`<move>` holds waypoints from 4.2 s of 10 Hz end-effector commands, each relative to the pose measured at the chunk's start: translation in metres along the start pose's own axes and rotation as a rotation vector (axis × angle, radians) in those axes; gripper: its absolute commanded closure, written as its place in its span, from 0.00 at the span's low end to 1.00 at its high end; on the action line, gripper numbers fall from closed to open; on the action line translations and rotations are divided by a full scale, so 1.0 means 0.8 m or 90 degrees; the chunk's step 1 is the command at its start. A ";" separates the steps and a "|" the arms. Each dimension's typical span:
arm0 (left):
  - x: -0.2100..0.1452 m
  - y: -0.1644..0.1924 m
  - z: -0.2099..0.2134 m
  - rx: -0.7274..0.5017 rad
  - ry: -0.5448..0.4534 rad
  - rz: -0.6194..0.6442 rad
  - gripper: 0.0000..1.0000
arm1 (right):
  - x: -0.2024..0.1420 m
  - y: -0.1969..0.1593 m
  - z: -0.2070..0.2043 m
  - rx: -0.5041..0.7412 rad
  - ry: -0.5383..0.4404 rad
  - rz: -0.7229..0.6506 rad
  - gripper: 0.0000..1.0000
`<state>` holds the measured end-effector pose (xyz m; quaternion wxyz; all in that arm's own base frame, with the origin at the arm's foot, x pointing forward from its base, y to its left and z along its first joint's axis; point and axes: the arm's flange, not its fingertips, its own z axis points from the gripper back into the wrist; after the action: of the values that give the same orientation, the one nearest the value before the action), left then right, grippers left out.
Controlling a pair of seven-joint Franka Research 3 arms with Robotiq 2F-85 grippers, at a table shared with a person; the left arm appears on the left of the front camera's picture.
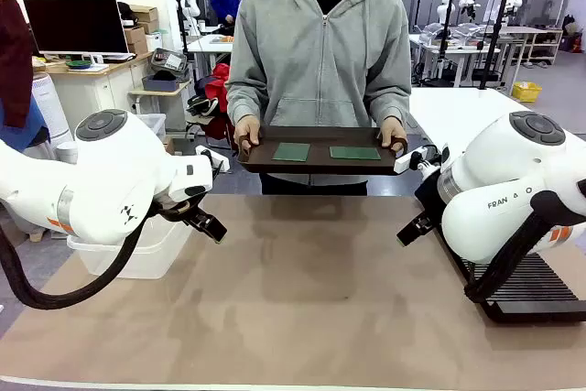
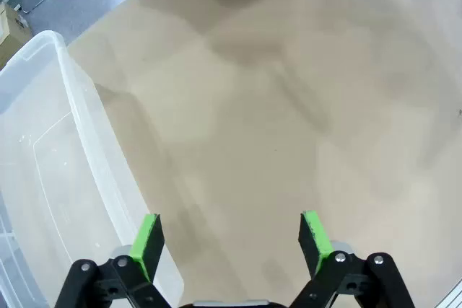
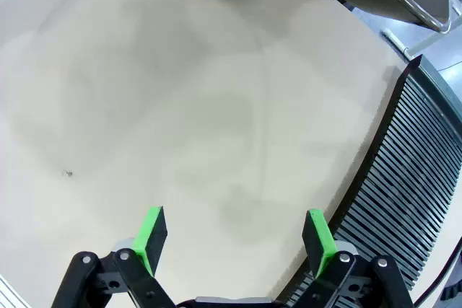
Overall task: Sort PCBs into racks and boxes based on the side picked up.
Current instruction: Pick up the Blank PCB handed by the Human.
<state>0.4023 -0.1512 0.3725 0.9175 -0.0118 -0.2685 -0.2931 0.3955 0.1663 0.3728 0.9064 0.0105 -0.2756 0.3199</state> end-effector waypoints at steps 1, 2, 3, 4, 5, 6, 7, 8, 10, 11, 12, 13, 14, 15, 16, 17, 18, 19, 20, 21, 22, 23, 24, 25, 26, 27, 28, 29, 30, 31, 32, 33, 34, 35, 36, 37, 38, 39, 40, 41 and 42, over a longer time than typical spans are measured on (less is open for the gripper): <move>0.000 0.000 0.000 0.000 0.000 0.000 0.00 | 0.000 0.000 0.000 0.000 0.000 0.000 0.00; 0.000 0.000 0.000 0.000 0.000 0.000 0.00 | 0.000 0.000 0.000 0.000 0.000 0.000 0.00; 0.000 0.000 0.000 0.000 0.000 0.000 0.00 | 0.000 0.000 0.000 0.000 0.000 0.000 0.00; 0.000 0.000 0.000 0.000 0.000 0.000 0.00 | 0.000 0.000 0.000 0.000 0.000 0.000 0.00; 0.000 0.000 0.000 0.000 0.000 0.000 0.00 | 0.000 0.000 0.000 0.000 0.000 0.000 0.00; 0.000 0.000 0.000 0.000 0.000 0.000 0.00 | 0.000 0.000 0.000 0.000 0.000 0.000 0.00; 0.000 0.000 0.000 0.000 0.000 0.000 0.00 | 0.000 0.000 0.000 0.000 0.000 0.000 0.00; 0.000 0.000 0.000 0.000 0.000 0.000 0.00 | 0.000 0.000 0.000 0.000 0.000 0.000 0.00; 0.000 0.000 0.000 0.000 0.000 0.000 0.00 | 0.000 0.000 0.000 0.000 0.000 0.000 0.00; 0.000 0.000 0.000 0.000 0.000 0.000 0.00 | 0.000 0.000 0.000 0.000 0.000 0.000 0.00; 0.000 0.000 0.000 0.000 0.000 0.000 0.00 | 0.000 0.000 0.000 0.000 0.000 0.000 0.00; 0.000 -0.001 0.000 0.000 0.000 -0.001 0.00 | 0.000 0.000 0.000 0.000 0.000 0.000 0.00; 0.000 -0.001 0.018 -0.002 0.022 -0.031 0.00 | 0.001 0.019 0.011 0.022 0.008 -0.006 0.00; 0.001 -0.010 0.030 -0.030 0.028 -0.033 0.00 | -0.003 0.016 0.026 0.032 0.034 -0.002 0.00; 0.005 -0.014 0.033 -0.042 0.026 -0.037 0.00 | -0.004 -0.001 0.037 0.067 0.045 0.004 0.00; 0.001 -0.013 0.046 -0.061 0.031 -0.063 0.00 | -0.008 0.002 0.045 0.103 0.040 -0.014 0.00; -0.004 -0.008 0.058 -0.094 0.027 -0.083 0.00 | -0.010 0.002 0.051 0.136 0.036 -0.020 0.00; -0.002 -0.008 0.073 -0.129 0.020 -0.094 0.00 | -0.006 -0.014 0.063 0.182 0.038 -0.008 0.00; -0.006 -0.009 0.095 -0.158 0.018 -0.121 0.00 | -0.006 -0.015 0.086 0.196 0.049 -0.005 0.00; -0.010 -0.006 0.119 -0.193 0.022 -0.155 0.00 | -0.005 -0.017 0.111 0.210 0.050 -0.009 0.00; -0.004 0.002 0.136 -0.191 0.016 -0.172 0.00 | 0.000 -0.037 0.136 0.208 0.046 0.012 0.00; -0.005 0.015 0.165 -0.212 0.008 -0.204 0.00 | 0.007 -0.047 0.168 0.213 0.041 0.026 0.00; -0.005 0.028 0.187 -0.221 0.017 -0.194 0.00 | 0.009 -0.059 0.198 0.229 0.029 0.040 0.00; -0.004 0.037 0.209 -0.205 0.020 -0.193 0.00 | 0.013 -0.075 0.226 0.227 0.026 0.049 0.00; -0.003 0.046 0.235 -0.199 -0.006 -0.212 0.00 | 0.012 -0.083 0.253 0.224 0.011 0.052 0.00; -0.003 0.058 0.257 -0.156 -0.047 -0.232 0.00 | 0.010 -0.090 0.275 0.202 0.004 0.064 0.00; -0.001 0.072 0.275 -0.137 -0.082 -0.223 0.00 | 0.009 -0.104 0.293 0.185 -0.006 0.072 0.00; -0.002 0.079 0.286 -0.113 -0.102 -0.201 0.00 | 0.002 -0.111 0.307 0.173 -0.026 0.071 0.00; -0.004 0.079 0.287 -0.100 -0.106 -0.182 0.00 | -0.007 -0.122 0.315 0.149 -0.052 0.059 0.00; 0.005 0.074 0.293 -0.142 -0.081 -0.203 0.00 | 0.014 -0.102 0.309 0.187 -0.022 0.056 0.00; 0.005 0.074 0.293 -0.142 -0.081 -0.203 0.00 | 0.014 -0.102 0.309 0.187 -0.022 0.056 0.00; 0.005 0.074 0.293 -0.142 -0.081 -0.203 0.00 | 0.014 -0.102 0.309 0.187 -0.022 0.056 0.00; 0.005 0.074 0.293 -0.142 -0.081 -0.203 0.00 | 0.014 -0.102 0.309 0.187 -0.022 0.056 0.00; 0.004 0.076 0.297 -0.129 -0.088 -0.198 0.00 | 0.009 -0.106 0.315 0.175 -0.028 0.058 0.00; 0.004 0.083 0.302 -0.161 -0.102 -0.206 0.00 | 0.007 -0.119 0.320 0.189 -0.038 0.096 0.00; 0.005 0.089 0.308 -0.179 -0.127 -0.227 0.00 | 0.006 -0.132 0.326 0.191 -0.039 0.114 0.00; 0.005 0.092 0.315 -0.200 -0.142 -0.241 0.00 | 0.004 -0.139 0.335 0.210 -0.046 0.120 0.00; 0.005 0.094 0.320 -0.214 -0.163 -0.250 0.00 | 0.004 -0.148 0.345 0.211 -0.052 0.130 0.00; 0.005 0.095 0.328 -0.222 -0.178 -0.255 0.00 | 0.002 -0.157 0.356 0.222 -0.060 0.141 0.00; 0.003 0.098 0.340 -0.223 -0.194 -0.263 0.00 | 0.000 -0.164 0.366 0.223 -0.068 0.150 0.00; 0.003 0.099 0.348 -0.222 -0.211 -0.272 0.00 | -0.002 -0.172 0.375 0.223 -0.078 0.156 0.00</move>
<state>0.3129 -0.0426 0.6214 0.7786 -0.1408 -0.3493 -0.5020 0.3248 0.0042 0.6445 0.8365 0.1407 -0.2677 0.4569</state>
